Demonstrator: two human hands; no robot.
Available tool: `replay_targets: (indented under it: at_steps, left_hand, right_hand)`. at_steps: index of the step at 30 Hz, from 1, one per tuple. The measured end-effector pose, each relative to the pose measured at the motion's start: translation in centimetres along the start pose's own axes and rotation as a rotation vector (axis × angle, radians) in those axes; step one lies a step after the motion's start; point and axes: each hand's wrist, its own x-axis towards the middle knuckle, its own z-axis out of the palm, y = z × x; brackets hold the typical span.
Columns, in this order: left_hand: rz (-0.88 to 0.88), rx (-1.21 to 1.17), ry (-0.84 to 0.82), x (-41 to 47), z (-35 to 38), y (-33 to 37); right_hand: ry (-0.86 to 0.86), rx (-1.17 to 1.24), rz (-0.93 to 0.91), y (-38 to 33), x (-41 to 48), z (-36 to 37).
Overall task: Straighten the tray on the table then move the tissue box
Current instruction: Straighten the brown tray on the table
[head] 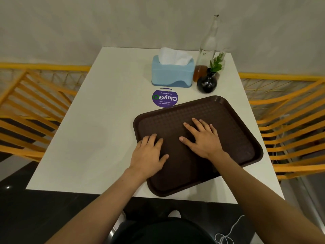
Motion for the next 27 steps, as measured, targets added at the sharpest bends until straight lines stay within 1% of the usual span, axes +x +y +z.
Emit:
replay_targets:
  at_steps: [4, 8, 11, 14, 17, 19, 21, 23, 27]
  left_hand:
    - [-0.065, -0.034, 0.030, -1.3, -0.1, -0.4]
    - [-0.159, -0.007, -0.014, -2.3, -0.1, -2.3]
    - [-0.183, 0.028, -0.037, -2.7, -0.2, -5.0]
    - [-0.167, 0.030, -0.042, -3.0, -0.3, -8.3]
    - [-0.125, -0.036, -0.053, -3.0, -0.7, -11.7]
    - [-0.129, -0.076, -0.048, -3.0, -1.2, -13.6]
    - [-0.168, -0.052, 0.010, -3.2, -1.6, -14.8]
    - [-0.215, -0.025, 0.072, -3.5, -1.8, -15.6]
    - [-0.259, -0.025, 0.066, -3.9, -2.1, -17.8]
  right_hand:
    - [0.048, -0.055, 0.056, -3.6, 0.1, 0.5]
    - [0.019, -0.096, 0.073, -7.3, 0.6, 0.7]
    - [-0.025, -0.087, 0.021, -9.0, 2.0, 0.3]
    - [-0.091, -0.018, -0.070, -9.9, 4.1, -0.7]
    - [-0.157, 0.003, -0.158, -10.7, 5.0, -0.6]
    - [-0.228, 0.037, -0.178, -11.5, 5.0, -0.1]
    - [-0.240, 0.034, -0.159, -12.7, 5.0, 0.5]
    - [-0.207, 0.006, -0.117, -14.3, 5.0, 1.1]
    - [-0.125, -0.011, -0.021, -18.7, 4.8, 2.4]
